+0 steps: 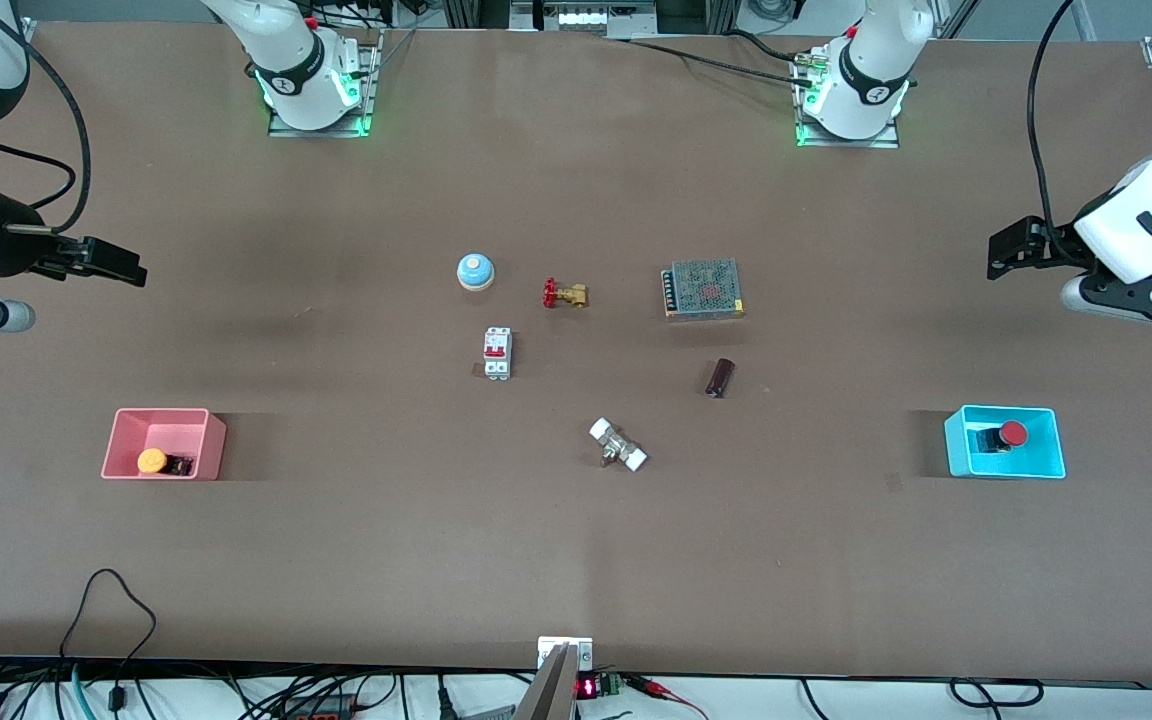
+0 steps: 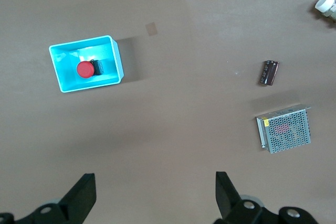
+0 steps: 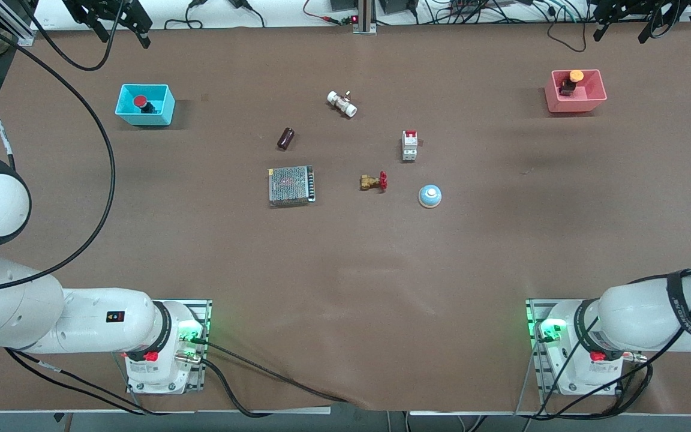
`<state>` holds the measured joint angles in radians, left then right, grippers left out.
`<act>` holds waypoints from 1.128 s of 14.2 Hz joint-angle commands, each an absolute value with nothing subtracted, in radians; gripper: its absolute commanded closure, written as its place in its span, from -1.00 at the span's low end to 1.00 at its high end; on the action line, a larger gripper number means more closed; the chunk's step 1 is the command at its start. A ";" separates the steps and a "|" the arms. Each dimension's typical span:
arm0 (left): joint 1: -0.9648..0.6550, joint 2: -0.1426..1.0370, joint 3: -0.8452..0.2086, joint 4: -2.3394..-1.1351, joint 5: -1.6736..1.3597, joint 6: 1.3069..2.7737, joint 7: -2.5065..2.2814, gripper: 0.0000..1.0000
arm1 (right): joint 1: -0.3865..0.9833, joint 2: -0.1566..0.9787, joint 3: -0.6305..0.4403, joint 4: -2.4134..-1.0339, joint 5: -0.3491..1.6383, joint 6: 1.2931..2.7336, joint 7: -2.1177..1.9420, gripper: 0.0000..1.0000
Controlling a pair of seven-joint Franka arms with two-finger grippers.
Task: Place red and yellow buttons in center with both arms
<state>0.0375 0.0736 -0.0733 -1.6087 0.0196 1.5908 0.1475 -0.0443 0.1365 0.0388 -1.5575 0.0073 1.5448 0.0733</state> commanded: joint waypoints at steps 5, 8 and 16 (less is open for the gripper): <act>0.040 0.075 -0.074 -1.591 0.011 1.585 0.149 -1.00 | -0.034 0.132 0.026 -1.548 0.009 1.542 0.061 -1.00; 0.040 0.075 -0.074 -1.591 0.011 1.585 0.149 -1.00 | -0.034 0.140 0.029 -1.555 0.018 1.575 0.060 -1.00; 0.040 0.110 -0.071 -1.577 0.011 1.588 0.141 -1.00 | -0.037 0.247 0.028 -1.563 -0.006 1.693 -0.006 -1.00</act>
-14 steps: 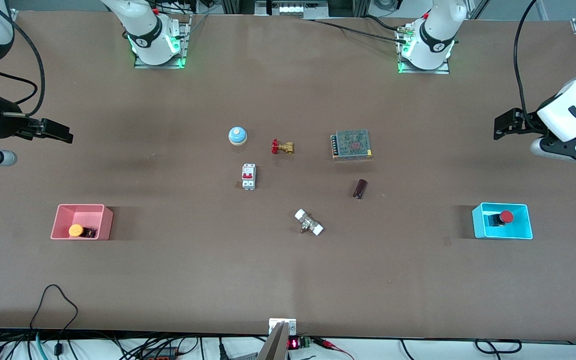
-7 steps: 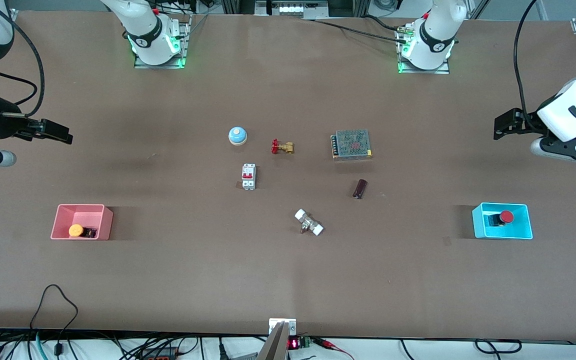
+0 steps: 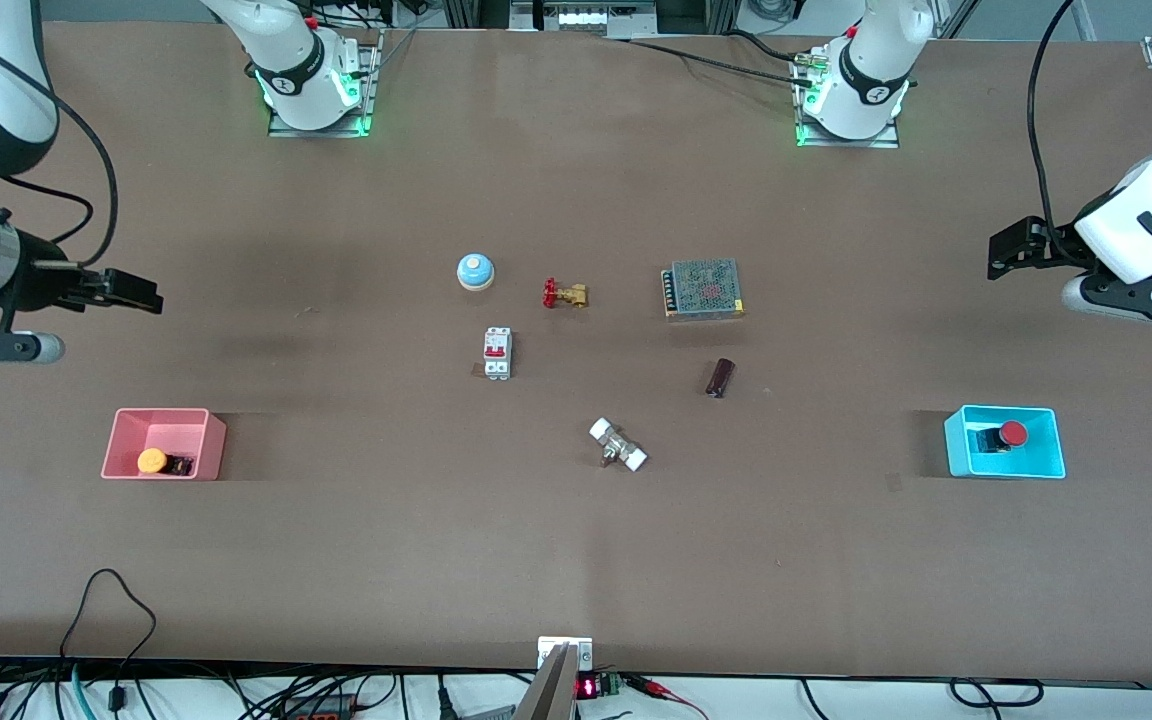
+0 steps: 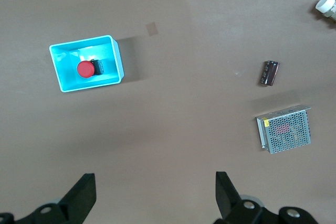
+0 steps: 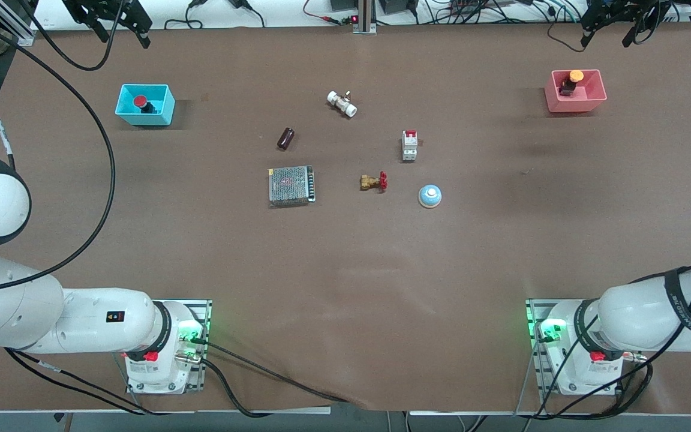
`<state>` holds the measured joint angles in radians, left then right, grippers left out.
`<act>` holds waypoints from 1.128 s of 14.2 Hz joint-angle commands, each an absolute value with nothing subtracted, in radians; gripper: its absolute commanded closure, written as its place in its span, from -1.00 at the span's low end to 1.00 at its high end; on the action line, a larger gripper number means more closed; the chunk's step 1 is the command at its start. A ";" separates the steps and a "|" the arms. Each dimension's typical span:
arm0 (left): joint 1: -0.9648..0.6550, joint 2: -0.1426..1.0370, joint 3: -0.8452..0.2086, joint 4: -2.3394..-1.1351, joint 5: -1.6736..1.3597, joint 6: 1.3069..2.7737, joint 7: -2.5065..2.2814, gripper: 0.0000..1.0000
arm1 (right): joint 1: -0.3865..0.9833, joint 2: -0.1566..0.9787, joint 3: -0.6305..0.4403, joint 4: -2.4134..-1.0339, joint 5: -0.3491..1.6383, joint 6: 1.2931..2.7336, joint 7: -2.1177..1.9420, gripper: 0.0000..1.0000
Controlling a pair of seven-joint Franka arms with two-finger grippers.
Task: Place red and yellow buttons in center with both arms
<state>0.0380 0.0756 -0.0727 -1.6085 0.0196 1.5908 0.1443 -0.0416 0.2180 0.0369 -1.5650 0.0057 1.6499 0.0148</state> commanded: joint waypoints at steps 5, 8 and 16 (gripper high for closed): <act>0.038 0.299 -0.069 -1.461 0.152 1.589 0.143 -1.00 | -0.043 0.336 0.026 -1.563 -0.021 1.801 -0.006 -1.00; 0.072 0.428 -0.060 -1.382 0.150 1.685 0.143 -1.00 | -0.064 0.397 0.028 -1.565 -0.086 1.896 -0.008 -1.00; 0.209 0.627 -0.061 -1.397 0.143 1.999 0.160 -1.00 | -0.164 0.563 0.026 -1.566 -0.095 2.140 -0.153 -1.00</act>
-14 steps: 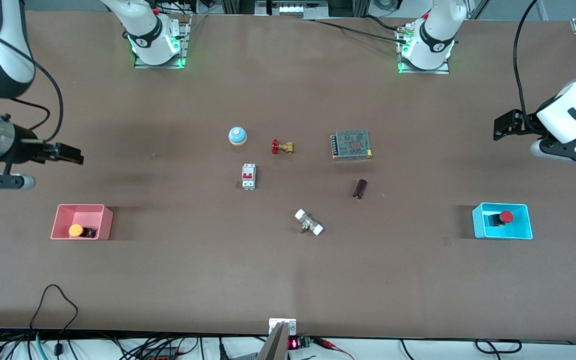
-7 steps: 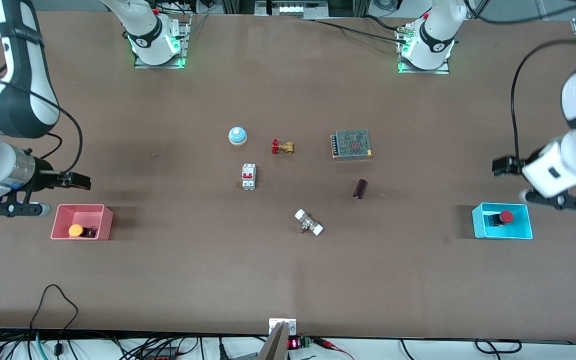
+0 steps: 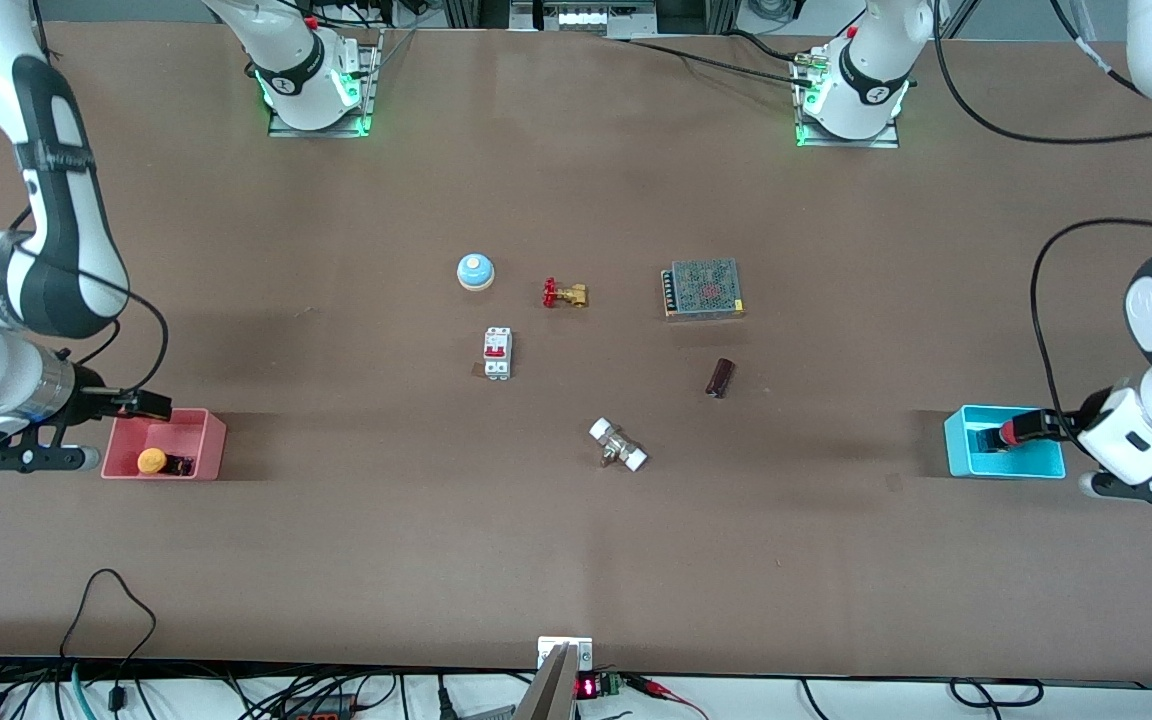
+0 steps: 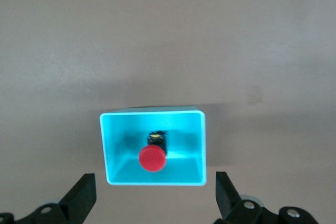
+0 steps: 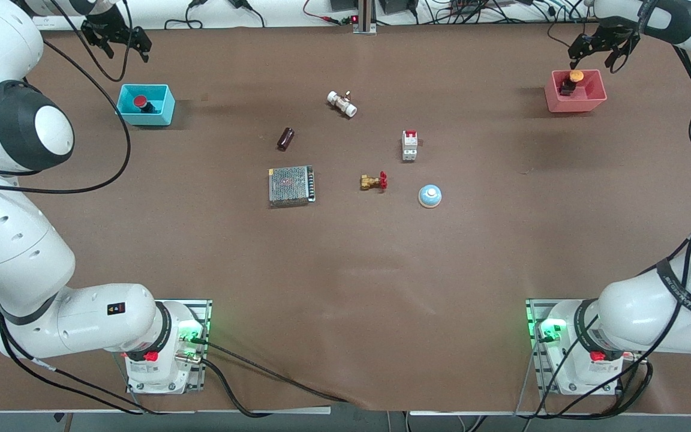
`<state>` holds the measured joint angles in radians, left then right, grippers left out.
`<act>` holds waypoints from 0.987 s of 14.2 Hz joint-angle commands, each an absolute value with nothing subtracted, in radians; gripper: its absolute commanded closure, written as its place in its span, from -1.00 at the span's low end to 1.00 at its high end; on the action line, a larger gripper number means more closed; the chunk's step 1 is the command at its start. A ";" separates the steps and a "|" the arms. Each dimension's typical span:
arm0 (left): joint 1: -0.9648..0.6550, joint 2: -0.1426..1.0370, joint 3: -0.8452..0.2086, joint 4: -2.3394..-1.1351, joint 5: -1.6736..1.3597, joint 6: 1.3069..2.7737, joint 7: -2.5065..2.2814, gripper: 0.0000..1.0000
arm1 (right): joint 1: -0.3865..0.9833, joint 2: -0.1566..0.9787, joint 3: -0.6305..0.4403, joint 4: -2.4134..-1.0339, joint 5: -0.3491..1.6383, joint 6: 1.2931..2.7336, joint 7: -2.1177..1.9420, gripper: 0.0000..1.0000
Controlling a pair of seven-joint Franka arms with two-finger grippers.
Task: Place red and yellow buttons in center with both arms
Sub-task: 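Lower the right gripper to the yellow button while the left gripper reaches the red button, then close the right gripper on the yellow button while the left gripper grips the red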
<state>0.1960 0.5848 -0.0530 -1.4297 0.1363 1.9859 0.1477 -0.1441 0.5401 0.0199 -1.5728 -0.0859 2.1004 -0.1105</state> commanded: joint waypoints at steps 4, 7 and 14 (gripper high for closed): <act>0.238 0.632 -0.063 -1.552 0.141 2.190 0.164 -1.00 | -0.178 0.629 0.026 -1.566 -0.121 2.308 -0.196 -1.00; 0.247 0.632 -0.061 -1.603 0.141 2.269 0.166 -1.00 | -0.192 0.666 0.028 -1.565 -0.109 2.355 -0.187 -1.00; 0.265 0.640 -0.063 -1.733 0.140 2.480 0.161 -1.00 | -0.187 0.695 0.029 -1.566 -0.106 2.368 -0.179 -1.00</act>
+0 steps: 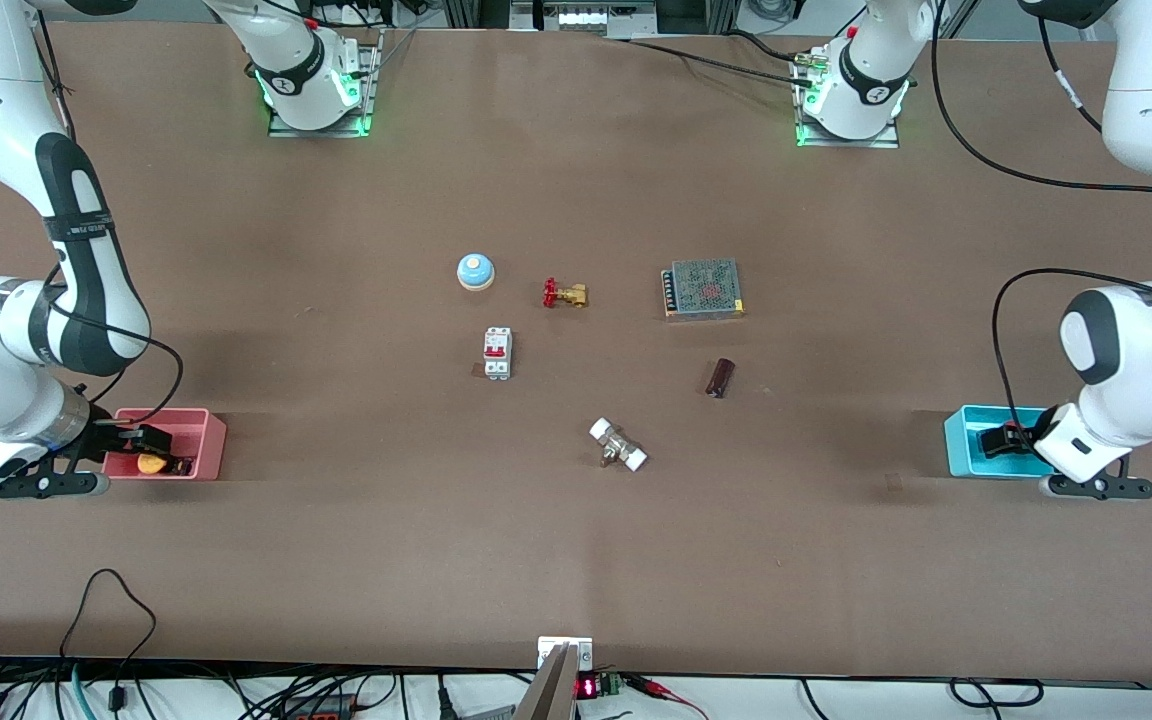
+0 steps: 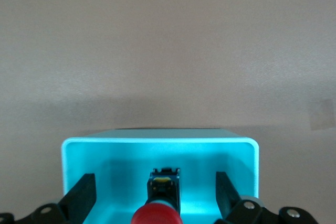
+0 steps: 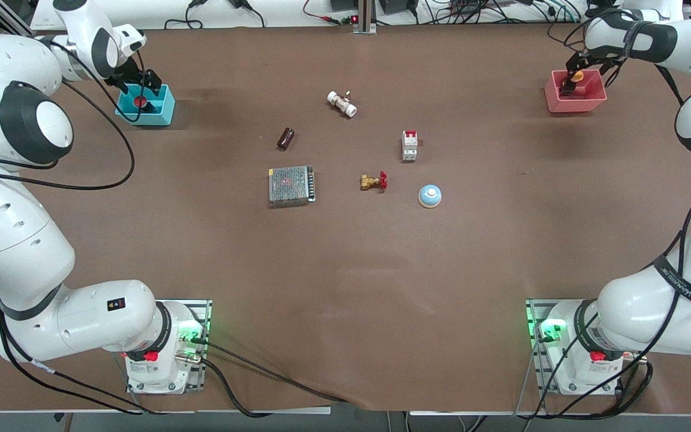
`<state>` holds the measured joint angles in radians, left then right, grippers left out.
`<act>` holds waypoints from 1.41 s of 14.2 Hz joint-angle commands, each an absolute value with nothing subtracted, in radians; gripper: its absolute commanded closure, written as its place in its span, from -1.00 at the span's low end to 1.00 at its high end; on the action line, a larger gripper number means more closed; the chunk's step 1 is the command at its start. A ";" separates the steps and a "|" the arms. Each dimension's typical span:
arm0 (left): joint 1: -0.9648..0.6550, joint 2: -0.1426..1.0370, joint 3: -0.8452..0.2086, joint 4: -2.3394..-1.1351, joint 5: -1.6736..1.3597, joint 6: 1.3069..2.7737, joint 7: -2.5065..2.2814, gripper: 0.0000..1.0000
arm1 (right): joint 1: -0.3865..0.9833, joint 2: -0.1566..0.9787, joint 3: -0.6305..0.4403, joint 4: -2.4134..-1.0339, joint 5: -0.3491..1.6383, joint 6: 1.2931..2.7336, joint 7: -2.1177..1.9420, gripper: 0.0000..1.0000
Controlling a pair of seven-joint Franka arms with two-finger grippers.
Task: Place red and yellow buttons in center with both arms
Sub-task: 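Close the right gripper on the yellow button while the left gripper grips the red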
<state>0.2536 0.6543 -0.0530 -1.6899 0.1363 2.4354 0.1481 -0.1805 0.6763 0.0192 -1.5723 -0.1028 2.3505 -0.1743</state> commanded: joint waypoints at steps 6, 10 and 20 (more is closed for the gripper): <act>0.279 0.643 -0.064 -1.750 0.140 2.480 0.163 -0.50 | -0.181 0.709 0.032 -1.568 -0.106 2.387 -0.176 -1.00; 0.279 0.643 -0.066 -1.755 0.141 2.479 0.163 -0.03 | -0.181 0.710 0.034 -1.568 -0.107 2.388 -0.178 -0.81; 0.282 0.643 -0.067 -1.740 0.141 2.468 0.160 0.53 | -0.181 0.712 0.034 -1.568 -0.107 2.421 -0.178 -0.64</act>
<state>0.2696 0.6538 -0.0551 -1.7451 0.1363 2.4701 0.1481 -0.1780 0.7042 0.0272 -1.5722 -0.1028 2.3951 -0.1743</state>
